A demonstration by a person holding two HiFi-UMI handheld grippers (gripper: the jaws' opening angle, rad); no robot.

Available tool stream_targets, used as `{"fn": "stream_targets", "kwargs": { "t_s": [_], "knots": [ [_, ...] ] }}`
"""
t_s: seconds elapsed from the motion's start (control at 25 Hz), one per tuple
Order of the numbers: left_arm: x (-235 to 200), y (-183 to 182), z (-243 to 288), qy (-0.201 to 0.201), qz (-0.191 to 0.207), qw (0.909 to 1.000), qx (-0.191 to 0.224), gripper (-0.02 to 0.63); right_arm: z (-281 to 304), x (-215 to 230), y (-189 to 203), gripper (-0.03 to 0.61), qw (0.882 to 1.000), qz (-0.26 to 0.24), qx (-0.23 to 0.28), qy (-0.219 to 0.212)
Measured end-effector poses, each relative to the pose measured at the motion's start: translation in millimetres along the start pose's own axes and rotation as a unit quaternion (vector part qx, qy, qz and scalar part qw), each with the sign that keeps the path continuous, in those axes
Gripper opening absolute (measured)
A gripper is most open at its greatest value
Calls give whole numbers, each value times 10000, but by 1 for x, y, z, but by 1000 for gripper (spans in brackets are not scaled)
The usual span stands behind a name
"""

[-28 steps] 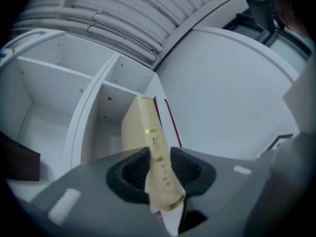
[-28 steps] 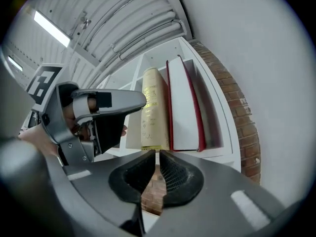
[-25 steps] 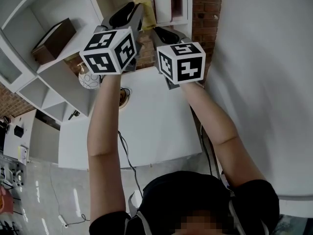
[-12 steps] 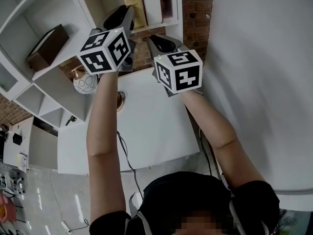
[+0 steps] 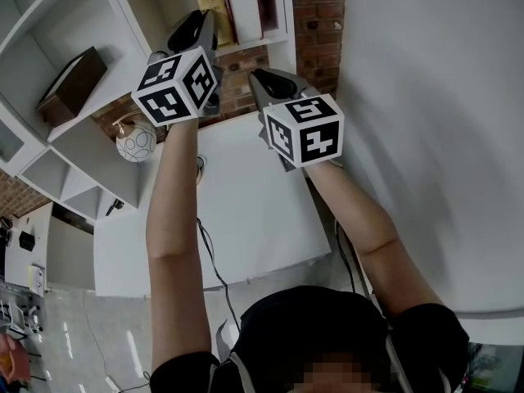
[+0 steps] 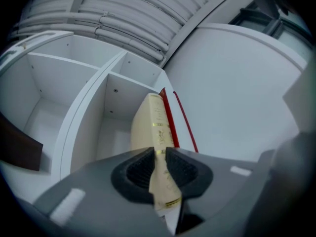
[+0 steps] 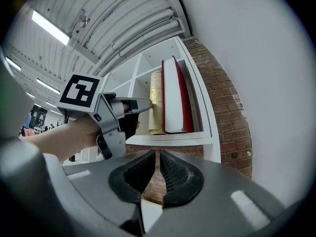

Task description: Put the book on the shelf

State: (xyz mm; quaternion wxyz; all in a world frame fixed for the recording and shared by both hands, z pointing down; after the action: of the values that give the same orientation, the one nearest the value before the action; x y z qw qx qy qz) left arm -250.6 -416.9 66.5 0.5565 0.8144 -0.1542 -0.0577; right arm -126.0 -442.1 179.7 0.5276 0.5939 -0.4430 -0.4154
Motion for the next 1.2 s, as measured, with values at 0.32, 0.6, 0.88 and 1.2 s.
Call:
{"fn": "stream_targets", "kwargs": {
  "t_s": [0.32, 0.6, 0.88, 1.2],
  "knots": [
    [0, 9, -27, -108, 343, 9982, 479, 63, -8, 1, 12, 29, 10000, 46, -27, 75],
    [7, 28, -68, 3, 537, 9923, 1119, 52, -12, -4, 22, 29, 9999, 55, 99, 114],
    [13, 59, -107, 198, 636, 9889, 1330, 31, -23, -21, 31, 28, 9991, -139, 398, 104],
    [13, 97, -142, 281, 387, 9924, 1137, 30, -37, -32, 48, 26, 9976, -253, 624, 149]
  ]
}}
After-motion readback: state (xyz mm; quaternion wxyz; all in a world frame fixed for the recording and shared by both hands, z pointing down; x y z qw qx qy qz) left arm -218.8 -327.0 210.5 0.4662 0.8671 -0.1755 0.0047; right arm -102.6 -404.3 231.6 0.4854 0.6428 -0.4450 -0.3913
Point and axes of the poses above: the fingertips, and each gripper's own axes: z forward along the fingers, x to its right, y out of its underside, the point moved 6 cm from there along -z, backward along the fingers, and after that the axes turned 13 degrees about -y, right-handed, at the moved point
